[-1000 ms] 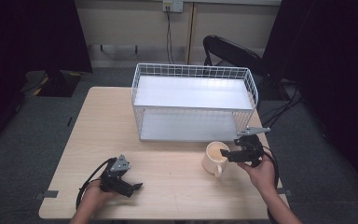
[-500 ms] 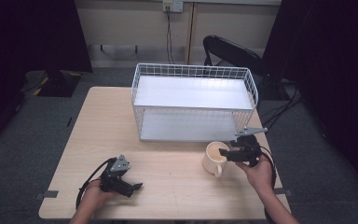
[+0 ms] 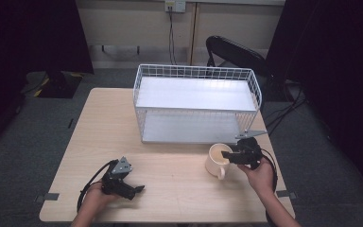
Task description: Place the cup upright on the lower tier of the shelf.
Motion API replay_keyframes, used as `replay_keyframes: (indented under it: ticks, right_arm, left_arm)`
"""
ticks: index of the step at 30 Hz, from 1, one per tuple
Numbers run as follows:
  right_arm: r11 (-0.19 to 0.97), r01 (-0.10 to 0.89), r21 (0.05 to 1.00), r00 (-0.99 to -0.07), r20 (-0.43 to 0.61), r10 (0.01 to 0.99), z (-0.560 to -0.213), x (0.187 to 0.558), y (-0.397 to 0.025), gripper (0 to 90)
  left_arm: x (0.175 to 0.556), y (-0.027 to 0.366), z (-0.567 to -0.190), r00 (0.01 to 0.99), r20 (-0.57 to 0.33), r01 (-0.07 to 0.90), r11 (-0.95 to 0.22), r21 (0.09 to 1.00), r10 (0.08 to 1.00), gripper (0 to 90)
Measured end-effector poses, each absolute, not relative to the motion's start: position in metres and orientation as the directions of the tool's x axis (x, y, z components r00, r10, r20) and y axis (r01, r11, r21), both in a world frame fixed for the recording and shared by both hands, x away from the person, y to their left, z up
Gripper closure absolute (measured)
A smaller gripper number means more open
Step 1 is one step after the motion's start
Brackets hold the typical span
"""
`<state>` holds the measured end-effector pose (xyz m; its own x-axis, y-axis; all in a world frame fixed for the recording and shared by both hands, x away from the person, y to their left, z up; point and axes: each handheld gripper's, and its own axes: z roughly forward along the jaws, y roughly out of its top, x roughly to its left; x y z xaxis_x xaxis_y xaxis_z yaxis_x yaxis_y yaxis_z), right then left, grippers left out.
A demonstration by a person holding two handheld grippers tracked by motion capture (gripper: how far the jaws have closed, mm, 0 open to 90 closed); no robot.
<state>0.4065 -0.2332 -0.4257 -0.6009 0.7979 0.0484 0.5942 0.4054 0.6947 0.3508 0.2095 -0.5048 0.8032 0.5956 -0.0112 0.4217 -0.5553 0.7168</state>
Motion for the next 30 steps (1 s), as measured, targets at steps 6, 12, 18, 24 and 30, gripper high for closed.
replay_keyframes:
  ticks: [6, 12, 18, 24, 30]
  right_arm:
    - [0.394, 0.613, 0.685, -0.591, 0.066, 0.804, -0.4269, 0.4081, -0.2317, 58.9]
    - [0.4, 0.62, 0.675, -0.589, 0.064, 0.806, -0.4291, 0.4092, -0.2294, 62.4]
    - [0.414, 0.626, 0.66, -0.59, 0.055, 0.805, -0.4321, 0.4104, -0.2288, 67.1]
    - [0.421, 0.624, 0.658, -0.588, 0.04, 0.808, -0.4331, 0.4105, -0.2275, 69.3]
    - [0.432, 0.622, 0.653, -0.582, 0.017, 0.813, -0.4327, 0.412, -0.225, 80.2]
  left_arm:
    - [0.3508, 0.2095, -0.5048, 0.803, -0.011, 0.422, -0.555, 0.717, 0.596, 0.0]
    - [0.3508, 0.2095, -0.5048, 0.803, -0.011, 0.422, -0.555, 0.717, 0.596, 0.0]
    - [0.3508, 0.2095, -0.5048, 0.803, -0.011, 0.422, -0.555, 0.717, 0.596, 0.0]
    - [0.3508, 0.2095, -0.5048, 0.803, -0.011, 0.422, -0.556, 0.717, 0.595, 0.0]
    - [0.3508, 0.2095, -0.5048, 0.803, -0.011, 0.422, -0.556, 0.717, 0.596, 0.0]
